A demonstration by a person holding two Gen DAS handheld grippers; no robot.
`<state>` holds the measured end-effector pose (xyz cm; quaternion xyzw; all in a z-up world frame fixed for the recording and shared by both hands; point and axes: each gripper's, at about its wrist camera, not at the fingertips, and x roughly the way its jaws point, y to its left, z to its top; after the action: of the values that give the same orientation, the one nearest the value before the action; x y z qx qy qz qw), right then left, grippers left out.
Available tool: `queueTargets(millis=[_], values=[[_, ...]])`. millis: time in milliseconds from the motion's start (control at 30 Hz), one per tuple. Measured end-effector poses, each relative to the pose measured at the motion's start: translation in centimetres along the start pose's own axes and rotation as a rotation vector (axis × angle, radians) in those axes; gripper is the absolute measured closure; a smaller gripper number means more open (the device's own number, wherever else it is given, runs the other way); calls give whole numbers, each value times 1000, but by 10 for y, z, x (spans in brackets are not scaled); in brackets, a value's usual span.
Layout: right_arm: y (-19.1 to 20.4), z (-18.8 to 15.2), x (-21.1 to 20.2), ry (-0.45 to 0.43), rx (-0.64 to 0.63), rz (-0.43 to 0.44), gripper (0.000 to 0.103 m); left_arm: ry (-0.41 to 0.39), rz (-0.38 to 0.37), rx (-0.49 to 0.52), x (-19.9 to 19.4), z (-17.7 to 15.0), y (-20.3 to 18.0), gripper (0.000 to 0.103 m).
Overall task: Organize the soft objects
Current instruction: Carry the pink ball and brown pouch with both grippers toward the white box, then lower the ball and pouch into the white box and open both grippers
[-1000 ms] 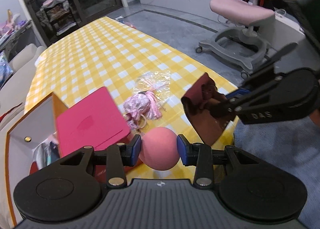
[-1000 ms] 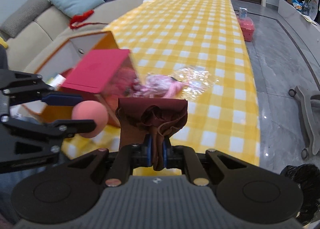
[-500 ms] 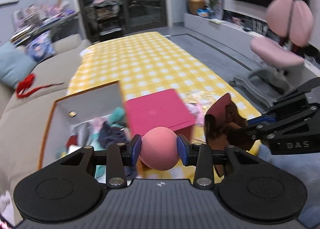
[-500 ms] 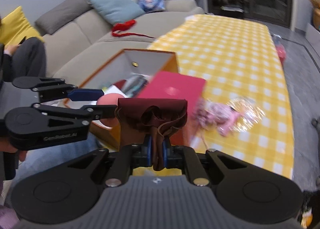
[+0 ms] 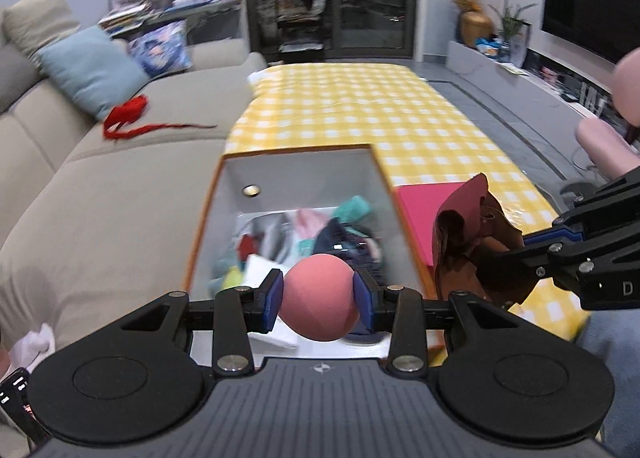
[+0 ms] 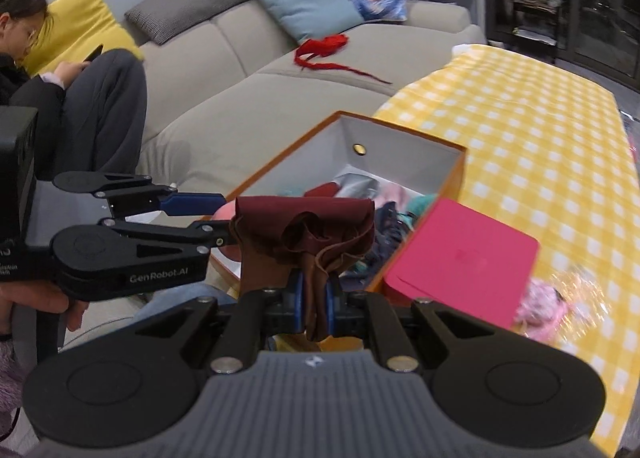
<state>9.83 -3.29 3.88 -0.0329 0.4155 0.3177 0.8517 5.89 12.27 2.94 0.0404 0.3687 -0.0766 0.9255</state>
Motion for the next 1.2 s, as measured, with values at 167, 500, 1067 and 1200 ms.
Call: queueTargets(millis=[167, 500, 1067, 1200], values=[[6, 20, 39, 58, -83, -9, 94, 56, -12, -89, 14, 1, 40, 60], [12, 31, 143, 356, -283, -13, 93, 174, -54, -59, 55, -9, 52, 60], [17, 26, 187, 543, -416, -59, 69, 356, -50, -55, 104, -10, 55, 57], [18, 29, 179, 503, -414, -59, 61, 369, -54, -88, 106, -10, 59, 55]])
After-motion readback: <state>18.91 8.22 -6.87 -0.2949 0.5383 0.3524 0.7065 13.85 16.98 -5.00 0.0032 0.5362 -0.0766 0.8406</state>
